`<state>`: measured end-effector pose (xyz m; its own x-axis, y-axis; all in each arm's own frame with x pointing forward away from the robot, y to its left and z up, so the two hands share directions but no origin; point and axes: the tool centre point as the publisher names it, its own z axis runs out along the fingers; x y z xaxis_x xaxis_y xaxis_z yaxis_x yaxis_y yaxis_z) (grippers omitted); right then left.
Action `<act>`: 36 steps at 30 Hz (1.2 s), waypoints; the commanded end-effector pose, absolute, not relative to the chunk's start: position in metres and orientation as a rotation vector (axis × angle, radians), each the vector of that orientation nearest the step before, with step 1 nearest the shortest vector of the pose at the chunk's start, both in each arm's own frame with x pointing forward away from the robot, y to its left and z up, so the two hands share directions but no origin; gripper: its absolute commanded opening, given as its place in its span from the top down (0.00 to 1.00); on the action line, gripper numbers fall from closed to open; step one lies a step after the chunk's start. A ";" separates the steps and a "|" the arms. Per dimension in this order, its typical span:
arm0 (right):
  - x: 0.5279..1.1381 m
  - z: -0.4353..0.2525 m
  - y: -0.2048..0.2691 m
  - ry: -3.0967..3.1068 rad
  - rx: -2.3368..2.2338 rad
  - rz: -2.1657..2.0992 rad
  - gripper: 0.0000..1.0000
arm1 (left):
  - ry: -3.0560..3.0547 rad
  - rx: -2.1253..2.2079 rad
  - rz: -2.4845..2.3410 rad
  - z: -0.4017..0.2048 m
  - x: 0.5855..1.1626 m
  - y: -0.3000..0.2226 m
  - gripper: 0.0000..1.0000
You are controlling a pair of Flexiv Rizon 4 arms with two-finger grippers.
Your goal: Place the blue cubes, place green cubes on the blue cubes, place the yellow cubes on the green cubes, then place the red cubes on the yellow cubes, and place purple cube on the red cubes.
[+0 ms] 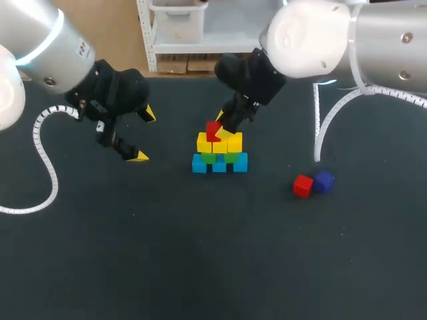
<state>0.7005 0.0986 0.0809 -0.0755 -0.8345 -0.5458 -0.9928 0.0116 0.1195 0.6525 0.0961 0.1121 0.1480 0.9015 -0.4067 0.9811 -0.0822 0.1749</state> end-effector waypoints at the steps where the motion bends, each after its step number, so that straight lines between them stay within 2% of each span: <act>1: 0.702 0.081 0.098 1.971 -1.886 0.699 0.56 | 1.793 2.033 -0.273 0.112 0.653 0.097 0.00; 4: 0.702 0.082 0.098 1.970 -1.886 0.702 0.48 | 1.793 2.033 -0.273 0.112 0.653 0.097 0.00; 5: 0.702 0.082 0.098 1.970 -1.885 0.703 0.32 | 1.793 2.033 -0.273 0.112 0.653 0.097 0.00; 8: 0.702 0.085 0.098 1.971 -1.881 0.706 0.00 | 1.793 2.033 -0.273 0.112 0.653 0.097 0.00; 17: 0.700 0.107 0.080 1.959 -1.826 0.689 0.00 | 1.793 2.033 -0.273 0.112 0.653 0.097 0.00; 27: 0.683 0.126 0.014 1.995 -1.733 0.557 0.00 | 1.793 2.033 -0.273 0.112 0.653 0.097 0.00; 36: 0.644 0.109 -0.035 2.143 -1.606 0.479 0.00 | 1.793 2.033 -0.273 0.112 0.653 0.097 0.00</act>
<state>0.6741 -0.0228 0.1114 -0.2422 -0.8294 -0.5034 -0.9700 0.1961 0.1436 0.6525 0.0961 0.1121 0.1480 0.9015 -0.4067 0.9811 -0.0822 0.1750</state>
